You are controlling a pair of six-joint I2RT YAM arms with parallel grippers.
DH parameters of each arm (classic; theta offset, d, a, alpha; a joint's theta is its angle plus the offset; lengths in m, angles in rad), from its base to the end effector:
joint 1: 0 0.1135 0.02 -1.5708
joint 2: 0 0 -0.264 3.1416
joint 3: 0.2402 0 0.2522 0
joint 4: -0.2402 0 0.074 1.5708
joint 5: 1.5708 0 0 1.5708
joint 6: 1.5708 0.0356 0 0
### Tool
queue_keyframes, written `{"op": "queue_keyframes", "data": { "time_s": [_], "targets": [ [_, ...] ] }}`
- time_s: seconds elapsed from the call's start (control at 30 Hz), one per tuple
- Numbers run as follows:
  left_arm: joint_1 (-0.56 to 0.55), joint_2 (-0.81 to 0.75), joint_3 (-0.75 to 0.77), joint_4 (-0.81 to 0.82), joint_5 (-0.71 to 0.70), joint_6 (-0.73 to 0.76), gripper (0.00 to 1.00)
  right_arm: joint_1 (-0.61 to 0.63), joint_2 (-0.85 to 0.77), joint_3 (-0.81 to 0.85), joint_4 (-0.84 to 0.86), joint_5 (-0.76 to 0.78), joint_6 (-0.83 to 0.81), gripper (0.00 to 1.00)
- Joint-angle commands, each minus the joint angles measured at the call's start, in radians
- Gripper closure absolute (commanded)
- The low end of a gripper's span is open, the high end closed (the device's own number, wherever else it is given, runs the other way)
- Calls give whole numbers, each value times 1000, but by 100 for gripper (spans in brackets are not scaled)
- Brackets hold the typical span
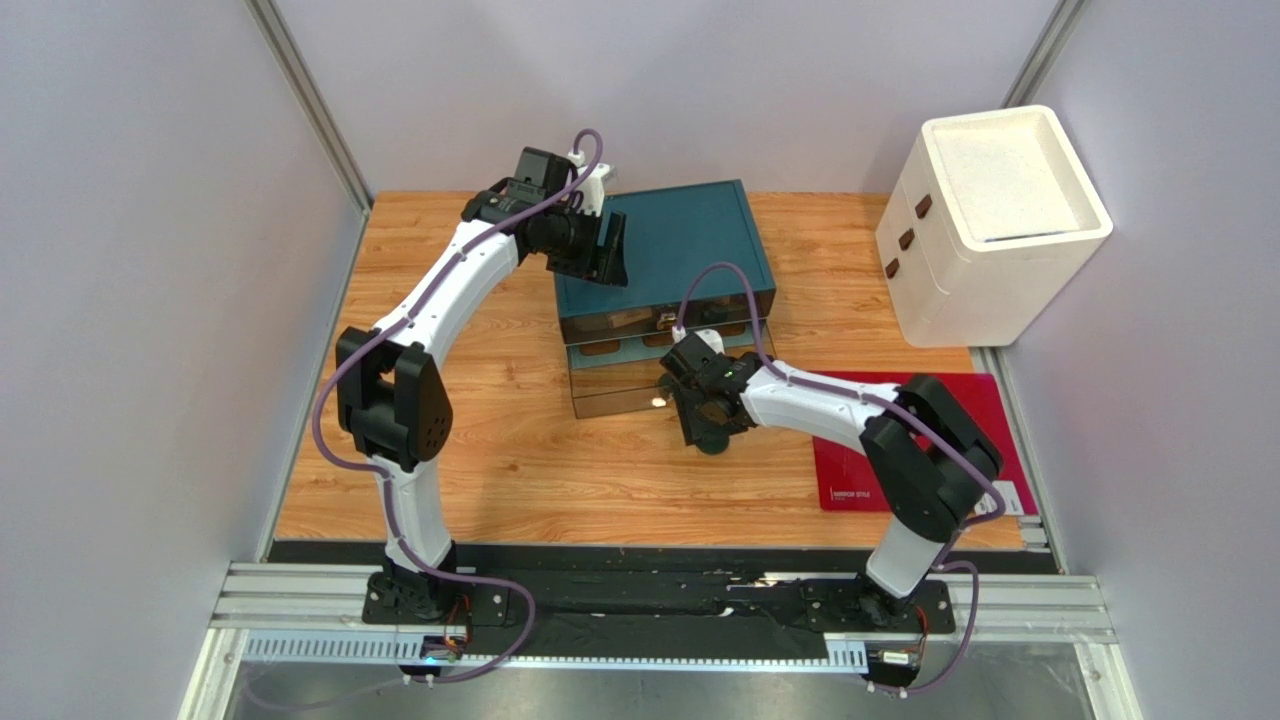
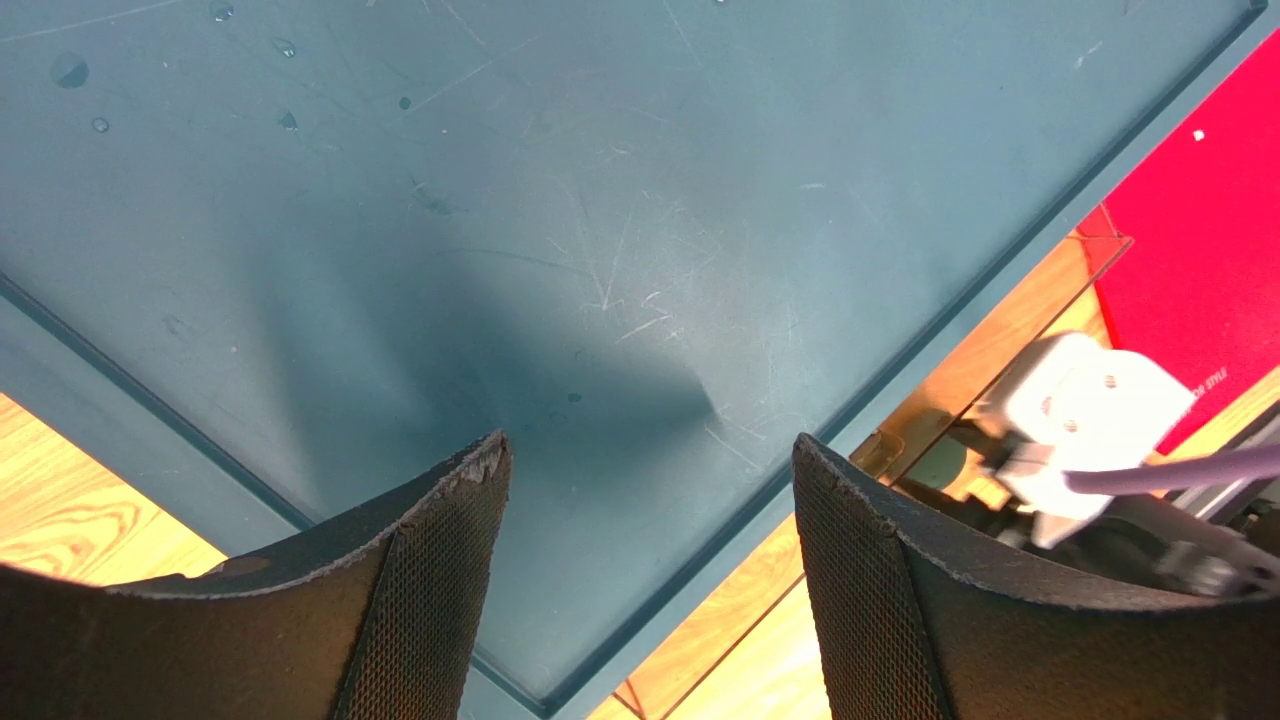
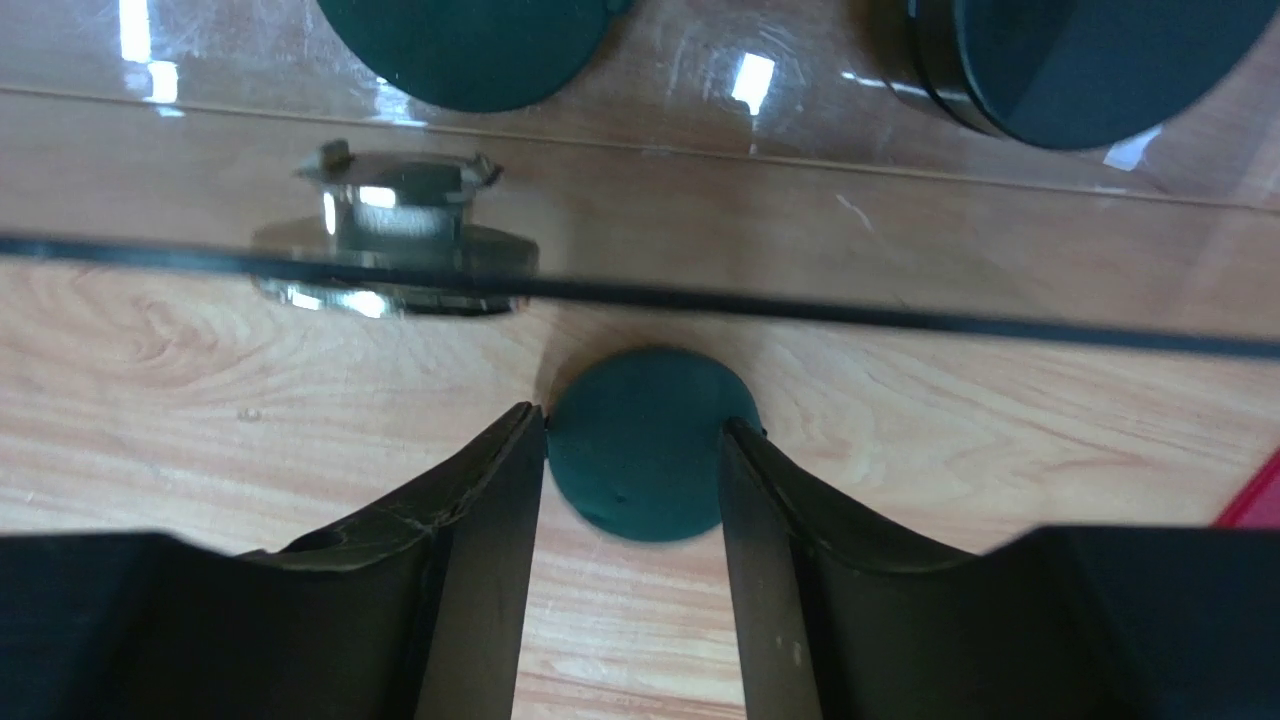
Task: Organize the makeup
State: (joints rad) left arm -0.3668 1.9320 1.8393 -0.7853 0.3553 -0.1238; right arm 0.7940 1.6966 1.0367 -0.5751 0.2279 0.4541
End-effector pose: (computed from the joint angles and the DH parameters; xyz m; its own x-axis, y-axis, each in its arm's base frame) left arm 0.3982 -0.1663 0.3149 -0.7799 0.1756 -0.6008 0.4508 0.8235 -0.3445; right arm 0.2295 0.2220 0.1700 -0.8766 -0.2822 -0.3897 -0.2871 0.9567 -0.0472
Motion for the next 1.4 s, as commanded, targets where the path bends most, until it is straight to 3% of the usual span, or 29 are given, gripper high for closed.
{"op": "queue_keyframes", "data": {
  "time_s": [0.0, 0.1, 0.2, 0.3, 0.67, 0.93, 1.13, 1.27, 1.37],
  "targets": [
    [5, 56, -58, -160, -58, 23, 24, 20, 64, 59, 15, 63, -18, 55],
    [5, 56, -57, -161, -61, 24, 24, 43, 51, 39, 14, 83, -22, 67],
    [5, 58, -57, -160, -62, 21, 24, 56, 32, 23, 0, 82, -20, 89],
    [3, 61, -55, -158, -61, 19, 24, 67, 6, 19, -22, 90, -17, 100],
    [5, 61, -51, -158, -68, 13, 24, 91, -235, 115, -5, 198, -68, 100],
    [5, 62, -51, -157, -70, 10, 24, 50, -52, 353, -37, 251, -146, 100],
    [5, 61, -52, -155, -75, 12, 24, 30, 138, 546, -144, 205, -146, 92],
    [5, 62, -52, -155, -70, 10, 24, 30, 170, 573, -163, 186, -123, 56],
    [5, 61, -52, -154, -70, 10, 24, 28, 146, 550, -152, 198, -111, 45]
  ]
}}
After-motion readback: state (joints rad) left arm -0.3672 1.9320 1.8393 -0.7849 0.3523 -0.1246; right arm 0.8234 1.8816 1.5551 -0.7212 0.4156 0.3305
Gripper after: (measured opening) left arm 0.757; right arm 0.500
